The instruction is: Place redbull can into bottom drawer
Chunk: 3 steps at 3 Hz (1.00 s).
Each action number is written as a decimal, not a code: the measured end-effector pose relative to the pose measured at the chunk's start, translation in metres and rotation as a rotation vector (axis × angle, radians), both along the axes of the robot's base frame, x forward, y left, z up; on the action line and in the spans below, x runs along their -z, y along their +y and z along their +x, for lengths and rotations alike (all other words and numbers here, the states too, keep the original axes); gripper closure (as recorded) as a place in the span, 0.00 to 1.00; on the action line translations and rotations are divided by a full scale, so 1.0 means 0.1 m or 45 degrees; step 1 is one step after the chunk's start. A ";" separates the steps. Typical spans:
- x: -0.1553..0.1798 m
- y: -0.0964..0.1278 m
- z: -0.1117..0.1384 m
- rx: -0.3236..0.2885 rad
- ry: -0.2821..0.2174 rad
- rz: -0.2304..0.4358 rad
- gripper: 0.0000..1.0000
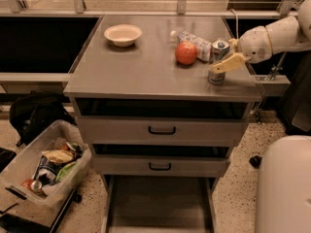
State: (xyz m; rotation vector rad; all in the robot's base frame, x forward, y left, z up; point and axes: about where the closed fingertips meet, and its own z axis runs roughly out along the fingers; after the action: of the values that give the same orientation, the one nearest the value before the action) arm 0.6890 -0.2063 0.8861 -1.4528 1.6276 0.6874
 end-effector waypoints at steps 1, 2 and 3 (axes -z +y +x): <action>-0.32 -0.30 -0.32 0.042 -0.151 -0.008 1.00; -1.12 -0.50 -0.86 0.123 -0.453 0.036 1.00; -1.42 -0.41 -1.41 0.141 -0.588 0.127 1.00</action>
Offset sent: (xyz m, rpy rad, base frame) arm -0.3040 -0.0297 -0.1207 0.1978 0.0555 -0.1042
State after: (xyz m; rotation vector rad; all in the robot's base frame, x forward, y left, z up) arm 0.5483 -0.2475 1.0286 -1.3193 1.2839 0.3314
